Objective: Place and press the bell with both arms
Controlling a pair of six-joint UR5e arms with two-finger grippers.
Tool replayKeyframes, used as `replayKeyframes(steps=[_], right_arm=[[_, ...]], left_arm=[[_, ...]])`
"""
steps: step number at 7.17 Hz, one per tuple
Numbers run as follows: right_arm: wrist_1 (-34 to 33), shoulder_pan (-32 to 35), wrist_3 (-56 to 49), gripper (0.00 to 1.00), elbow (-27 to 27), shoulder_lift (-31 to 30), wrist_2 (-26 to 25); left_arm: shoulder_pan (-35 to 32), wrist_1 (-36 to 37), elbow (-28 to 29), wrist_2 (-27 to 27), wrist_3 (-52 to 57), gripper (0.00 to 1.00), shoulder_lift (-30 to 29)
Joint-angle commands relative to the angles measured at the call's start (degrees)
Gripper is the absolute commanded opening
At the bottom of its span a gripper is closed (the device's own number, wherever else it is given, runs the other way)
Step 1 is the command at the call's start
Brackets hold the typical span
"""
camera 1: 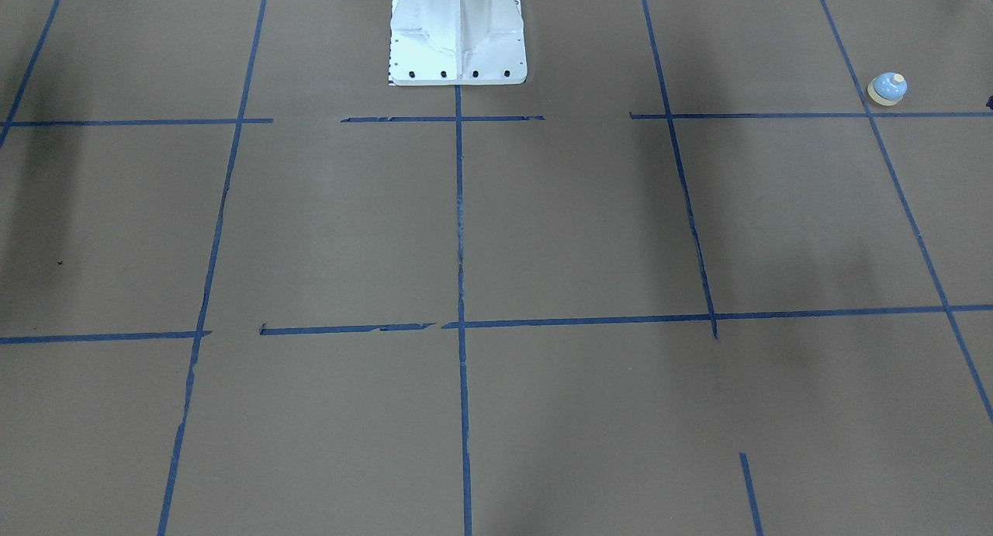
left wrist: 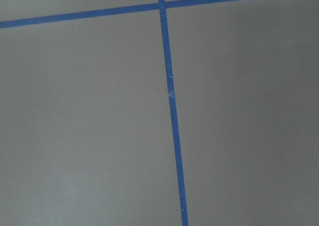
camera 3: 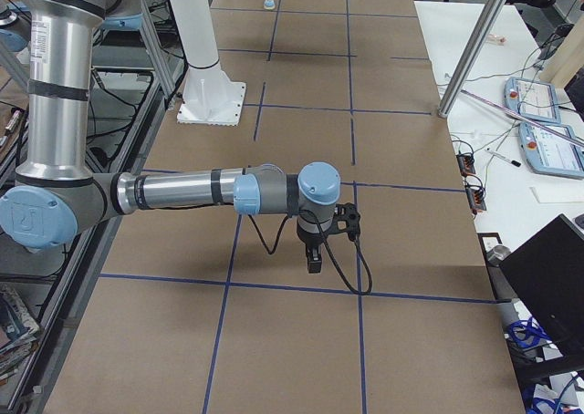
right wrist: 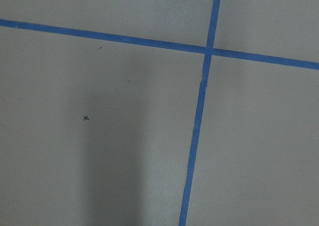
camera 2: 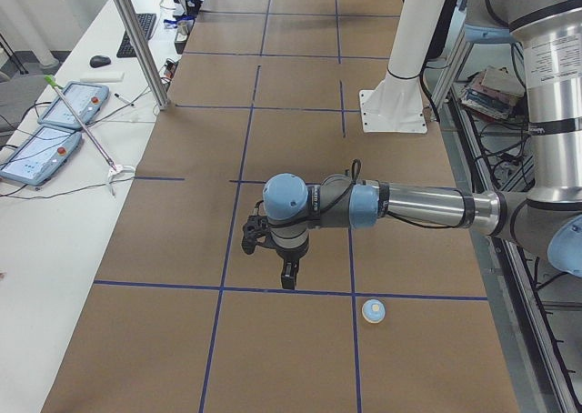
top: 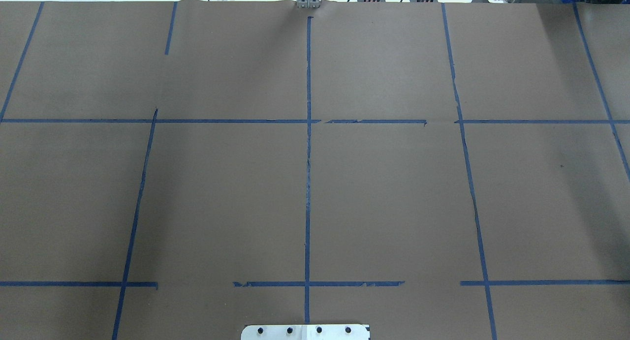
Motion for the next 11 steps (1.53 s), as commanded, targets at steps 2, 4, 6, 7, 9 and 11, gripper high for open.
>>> replayKeyframes(steps=[2,4,6,7,9,11], right_arm=[[0.3,-0.2,0.6,1.0,0.1,0.0,0.5],[0.4,-0.2,0.6,1.0,0.2,-0.1,0.5],[1.1,-0.3,0.7,1.0,0.2,-0.3,1.1],[2.9,-2.3,0.5,1.0,-0.1,-0.4,2.7],[4.0,-2.4,0.1,1.0,-0.1,-0.4,2.9],[4.3,-3.6,0.6,1.0,-0.1,-0.4,2.7]], left_arm=[[-0.1,-0.3,-0.4,-0.2,0.3,1.0,0.1],[-0.1,-1.6,0.5,-0.1,0.2,1.0,0.1],[0.0,-3.2,0.3,-0.2,0.2,1.0,0.2],[0.1,-3.2,0.5,0.0,0.0,1.0,0.2],[2.4,-5.2,3.1,0.1,0.0,1.0,0.3],[8.8,-19.5,9.1,0.6,-9.6,1.0,3.7]])
